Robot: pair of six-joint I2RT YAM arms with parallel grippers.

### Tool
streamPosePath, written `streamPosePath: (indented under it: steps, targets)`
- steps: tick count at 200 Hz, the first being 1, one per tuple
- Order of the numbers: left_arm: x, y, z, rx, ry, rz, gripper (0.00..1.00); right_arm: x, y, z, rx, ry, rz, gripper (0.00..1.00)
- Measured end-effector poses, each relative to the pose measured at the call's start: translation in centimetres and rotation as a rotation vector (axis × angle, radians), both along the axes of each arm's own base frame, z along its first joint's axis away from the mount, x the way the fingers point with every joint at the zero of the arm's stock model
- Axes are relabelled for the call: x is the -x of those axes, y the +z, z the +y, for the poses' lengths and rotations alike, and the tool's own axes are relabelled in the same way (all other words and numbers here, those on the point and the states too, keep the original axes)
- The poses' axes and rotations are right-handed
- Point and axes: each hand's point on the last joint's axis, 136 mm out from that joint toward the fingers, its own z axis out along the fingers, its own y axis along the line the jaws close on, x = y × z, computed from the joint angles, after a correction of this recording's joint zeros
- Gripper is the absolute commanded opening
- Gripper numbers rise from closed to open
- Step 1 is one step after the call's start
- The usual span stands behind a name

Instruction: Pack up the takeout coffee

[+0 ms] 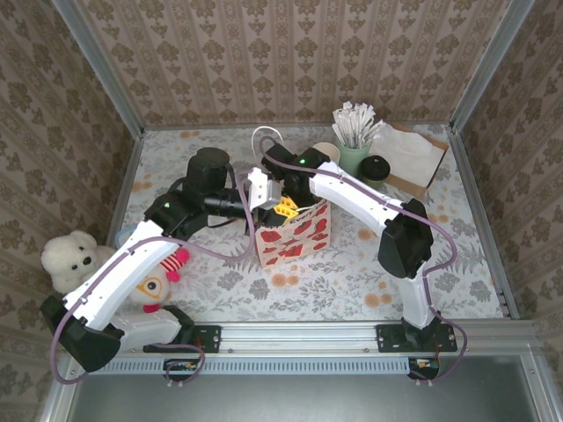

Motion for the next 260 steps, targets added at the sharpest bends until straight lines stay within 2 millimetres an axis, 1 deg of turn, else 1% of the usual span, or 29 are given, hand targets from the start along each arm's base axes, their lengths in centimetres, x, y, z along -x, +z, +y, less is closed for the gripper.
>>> streamPosePath:
  steps: [13, 19, 30, 45, 57, 68, 82, 104, 112, 123, 131, 145, 159, 172, 189, 195, 213, 232, 237, 260]
  targets:
    - [-0.2, -0.2, -0.1, -0.006, 0.001, 0.008, 0.09, 0.2, -0.3, 0.2, 0.002, 0.019, 0.000, 0.40]
    - [-0.3, -0.4, -0.2, -0.010, 0.004, 0.010, 0.12, 0.2, -0.6, 0.3, 0.003, 0.032, -0.001, 0.39]
    - [-0.6, -0.7, -0.2, -0.021, 0.016, 0.010, 0.27, 0.4, -0.9, 0.3, 0.010, 0.048, -0.001, 0.39]
    - [-1.4, -0.9, 0.2, -0.030, 0.054, 0.018, 0.59, 0.5, -1.4, 0.0, 0.024, 0.063, -0.002, 0.38]
    - [-1.9, -0.7, 1.0, -0.025, 0.080, 0.036, 0.74, 0.5, -1.8, 0.0, 0.026, 0.070, -0.007, 0.38]
    - [-3.0, -0.4, 2.0, 0.001, 0.136, 0.044, 0.82, 0.4, -2.1, -0.4, 0.026, 0.066, -0.020, 0.38]
    - [-5.6, 0.3, 4.0, 0.049, 0.254, 0.062, 0.90, 0.5, -2.2, -0.7, 0.020, 0.075, -0.032, 0.38]
    - [-10.9, 1.0, 7.5, 0.134, 0.461, 0.137, 0.99, 0.7, -2.0, -0.5, -0.002, 0.101, -0.067, 0.38]
    - [-13.0, 1.1, 8.5, 0.161, 0.538, 0.175, 1.00, 0.6, -2.0, -0.4, -0.011, 0.111, -0.082, 0.38]
    - [-15.5, 0.9, 9.4, 0.187, 0.640, 0.240, 0.95, 0.5, -2.1, -0.2, -0.018, 0.124, -0.096, 0.38]
    - [-17.4, 0.2, 9.8, 0.190, 0.709, 0.306, 0.91, 0.3, -2.1, -0.1, -0.022, 0.135, -0.107, 0.38]
    - [-20.1, -0.6, 9.9, 0.193, 0.779, 0.401, 0.88, 0.0, -2.2, 0.2, -0.027, 0.153, -0.122, 0.38]
    - [-22.2, -1.4, 9.6, 0.195, 0.813, 0.476, 0.84, -0.2, -2.2, 0.4, -0.031, 0.167, -0.135, 0.38]
    - [-23.6, -1.9, 9.2, 0.193, 0.828, 0.528, 0.76, -0.4, -2.3, 0.5, -0.030, 0.181, -0.143, 0.38]
    - [-24.5, -2.3, 8.7, 0.183, 0.841, 0.563, 0.56, -0.6, -2.7, 0.6, -0.026, 0.187, -0.143, 0.38]
    - [-24.7, -2.4, 8.7, 0.181, 0.851, 0.571, 0.48, -0.6, -2.8, 0.7, -0.025, 0.188, -0.144, 0.38]
    - [-25.0, -2.2, 8.5, 0.184, 0.868, 0.600, 0.32, -1.1, -3.1, 0.7, -0.028, 0.181, -0.147, 0.38]
    - [-25.3, -1.8, 8.4, 0.195, 0.871, 0.627, 0.11, -1.5, -3.4, 0.5, -0.031, 0.172, -0.152, 0.38]
    - [-25.3, -1.8, 8.4, 0.196, 0.868, 0.631, 0.09, -1.6, -3.5, 0.4, -0.031, 0.169, -0.153, 0.38]
    - [-25.6, -2.2, 8.2, 0.194, 0.875, 0.667, 0.02, -2.1, -4.2, 0.5, -0.034, 0.167, -0.159, 0.40]
